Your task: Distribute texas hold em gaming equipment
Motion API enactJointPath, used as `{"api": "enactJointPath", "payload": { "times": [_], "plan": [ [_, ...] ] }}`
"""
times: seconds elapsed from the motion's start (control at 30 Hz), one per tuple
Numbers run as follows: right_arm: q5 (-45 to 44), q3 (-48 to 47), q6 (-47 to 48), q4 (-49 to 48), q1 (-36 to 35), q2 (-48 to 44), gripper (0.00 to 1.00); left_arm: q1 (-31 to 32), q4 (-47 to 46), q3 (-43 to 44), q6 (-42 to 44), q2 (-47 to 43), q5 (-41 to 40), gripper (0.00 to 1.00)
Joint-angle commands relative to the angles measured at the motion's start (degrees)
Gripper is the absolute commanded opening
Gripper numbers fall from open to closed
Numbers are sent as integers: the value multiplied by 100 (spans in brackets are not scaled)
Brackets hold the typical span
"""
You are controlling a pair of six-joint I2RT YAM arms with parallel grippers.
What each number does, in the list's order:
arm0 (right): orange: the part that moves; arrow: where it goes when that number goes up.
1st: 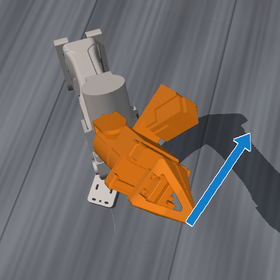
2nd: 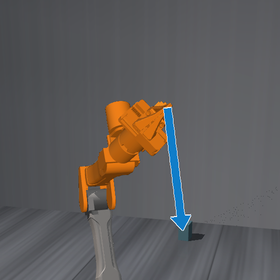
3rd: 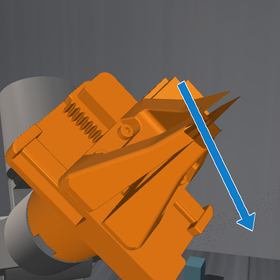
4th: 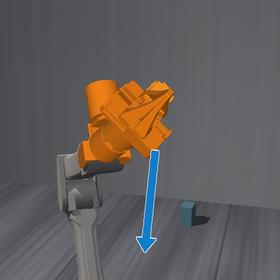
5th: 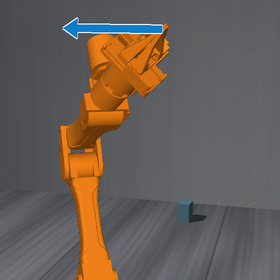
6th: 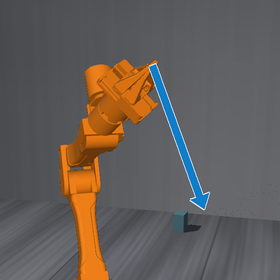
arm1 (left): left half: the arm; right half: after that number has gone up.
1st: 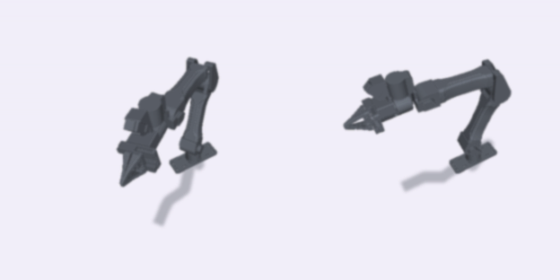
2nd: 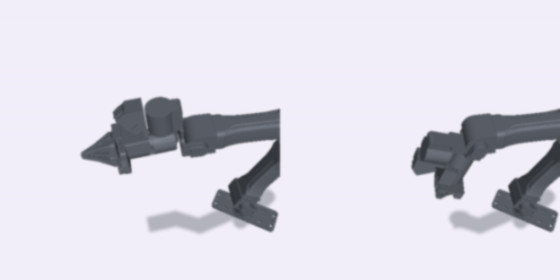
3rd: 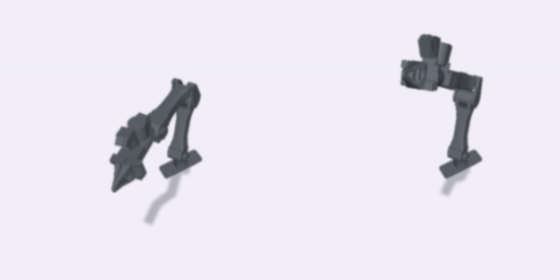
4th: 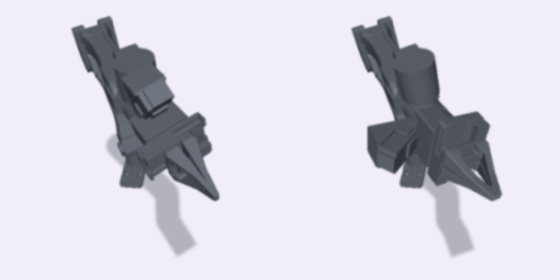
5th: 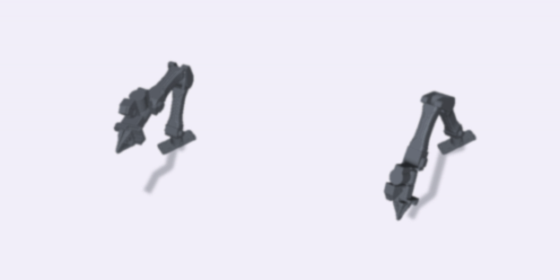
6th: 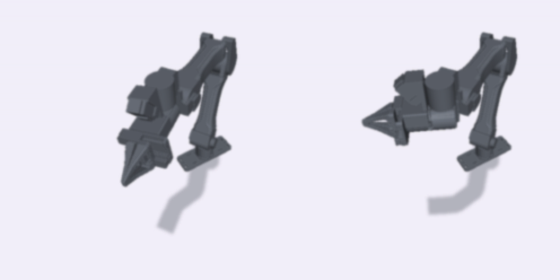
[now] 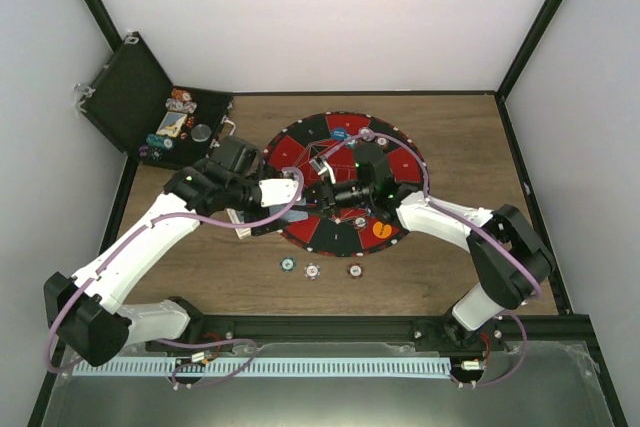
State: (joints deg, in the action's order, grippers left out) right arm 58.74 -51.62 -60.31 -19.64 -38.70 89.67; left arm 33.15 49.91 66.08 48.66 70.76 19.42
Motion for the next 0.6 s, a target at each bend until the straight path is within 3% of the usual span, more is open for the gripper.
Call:
{"api": "enactJointPath", "payload": {
  "times": [0.0,0.57],
  "plan": [
    [103,-251,-33,-192,-61,53,2,64,-217,16,55,11,-74,92],
    [86,-297,-174,-426,-214,222,2,89,-369,-242,-24,130,-255,74]
  ]
}}
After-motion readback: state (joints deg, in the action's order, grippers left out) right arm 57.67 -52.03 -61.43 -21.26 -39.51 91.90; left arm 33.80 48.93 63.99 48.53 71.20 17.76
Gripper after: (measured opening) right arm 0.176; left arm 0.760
